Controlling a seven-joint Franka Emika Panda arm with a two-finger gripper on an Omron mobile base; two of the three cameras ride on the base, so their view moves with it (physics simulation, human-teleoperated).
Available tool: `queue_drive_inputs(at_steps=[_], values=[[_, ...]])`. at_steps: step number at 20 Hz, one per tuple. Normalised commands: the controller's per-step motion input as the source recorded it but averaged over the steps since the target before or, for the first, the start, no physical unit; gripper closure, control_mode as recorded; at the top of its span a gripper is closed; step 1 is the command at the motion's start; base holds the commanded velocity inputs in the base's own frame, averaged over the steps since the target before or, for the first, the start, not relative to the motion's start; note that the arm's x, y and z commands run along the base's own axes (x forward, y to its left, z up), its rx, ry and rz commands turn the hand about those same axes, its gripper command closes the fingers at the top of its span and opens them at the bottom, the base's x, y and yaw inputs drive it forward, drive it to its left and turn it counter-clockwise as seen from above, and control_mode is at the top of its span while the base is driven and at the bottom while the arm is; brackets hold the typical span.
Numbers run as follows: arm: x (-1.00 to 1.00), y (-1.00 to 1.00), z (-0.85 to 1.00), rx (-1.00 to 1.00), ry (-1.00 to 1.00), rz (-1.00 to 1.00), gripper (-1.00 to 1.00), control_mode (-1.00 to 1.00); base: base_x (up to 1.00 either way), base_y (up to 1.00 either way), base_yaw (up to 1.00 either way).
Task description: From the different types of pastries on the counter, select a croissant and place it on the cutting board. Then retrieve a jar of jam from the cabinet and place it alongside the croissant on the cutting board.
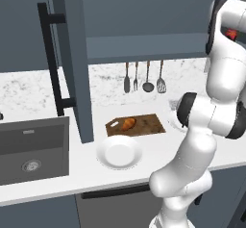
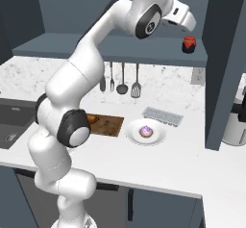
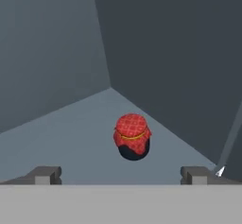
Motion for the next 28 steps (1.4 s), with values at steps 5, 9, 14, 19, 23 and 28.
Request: queue_drive_inputs(at_steps=[5, 9, 14, 19, 23, 28], values=[[-0.10, 0.00, -0.81, -0.20, -0.25, 0.02, -1.00, -1.00, 0.00, 0.00, 0.00], [0.00, 0.00, -0.35, -0.05, -0.04, 0.03, -1.00, -1.00, 0.00, 0.00, 0.00], [0.68, -0.33, -0.02, 0.11, 0.17, 0.00, -1.00, -1.00, 0.00, 0.00, 0.00], [0.73, -0.52, 0.00, 0.19, 0.24, 0.00, -1.00, -1.00, 0.00, 0.00, 0.00], [0.02, -0.46, 0.35, 0.18, 0.08, 0.03, -1.00, -1.00, 0.00, 0.00, 0.00], [0.02, -0.09, 0.08, 0.04, 0.02, 0.01, -1.00, -1.00, 0.00, 0.00, 0.00]])
